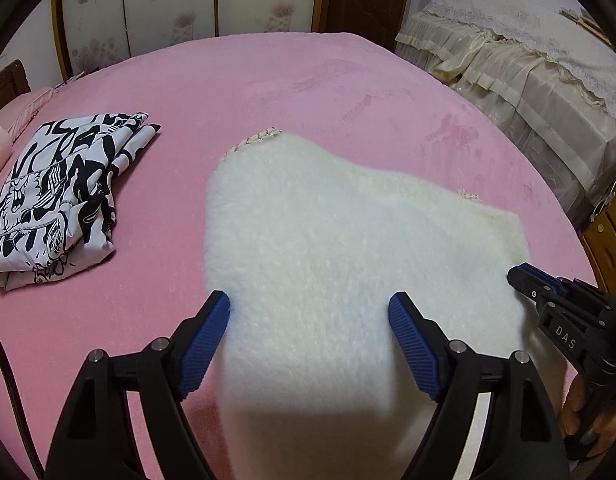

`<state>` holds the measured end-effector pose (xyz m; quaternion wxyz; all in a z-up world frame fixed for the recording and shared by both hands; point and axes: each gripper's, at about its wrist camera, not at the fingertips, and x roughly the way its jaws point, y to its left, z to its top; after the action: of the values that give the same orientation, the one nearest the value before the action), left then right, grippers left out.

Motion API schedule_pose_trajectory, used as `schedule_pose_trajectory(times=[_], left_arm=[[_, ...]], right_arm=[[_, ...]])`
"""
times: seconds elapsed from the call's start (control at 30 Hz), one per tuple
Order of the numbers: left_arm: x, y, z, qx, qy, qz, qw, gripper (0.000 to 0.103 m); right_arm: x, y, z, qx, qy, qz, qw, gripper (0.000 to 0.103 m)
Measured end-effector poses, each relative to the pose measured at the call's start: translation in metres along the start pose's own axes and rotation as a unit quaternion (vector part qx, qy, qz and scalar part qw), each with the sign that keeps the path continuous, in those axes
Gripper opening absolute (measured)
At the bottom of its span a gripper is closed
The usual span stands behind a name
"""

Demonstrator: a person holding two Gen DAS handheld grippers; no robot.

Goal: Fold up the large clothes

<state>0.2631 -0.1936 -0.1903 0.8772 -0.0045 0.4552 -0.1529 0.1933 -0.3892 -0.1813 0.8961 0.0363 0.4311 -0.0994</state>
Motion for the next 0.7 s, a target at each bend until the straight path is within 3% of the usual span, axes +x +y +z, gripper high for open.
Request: schedule_pose_trajectory(times=[0.27, 0.47, 0.6, 0.7], left_arm=[[-0.025, 0.005, 0.002, -0.004, 0.026, -0.025, 0.9993, 0.08], [-0.068, 0.006, 0.001, -0.007, 0.004, -0.046, 0.9989, 0.08], [-0.099, 0.005, 0.002, 0.008, -0.005, -0.034, 0.9994, 0.08], [-0.119, 0.009, 0.004, 0.01, -0.002, -0.042, 0.9991, 0.08]], right_arm=[[-0.032, -0.003, 0.005, 0.007, 0.003, 0.032, 0.999, 0.017], [-0.076, -0.002, 0.006, 0.008, -0.021, 0.039, 0.999, 0.036], [-0.113, 0.001, 0.009, -0.001, -0.036, 0.056, 0.998, 0.052], [-0.138, 0.004, 0.012, -0.012, -0.045, 0.064, 0.997, 0.059]])
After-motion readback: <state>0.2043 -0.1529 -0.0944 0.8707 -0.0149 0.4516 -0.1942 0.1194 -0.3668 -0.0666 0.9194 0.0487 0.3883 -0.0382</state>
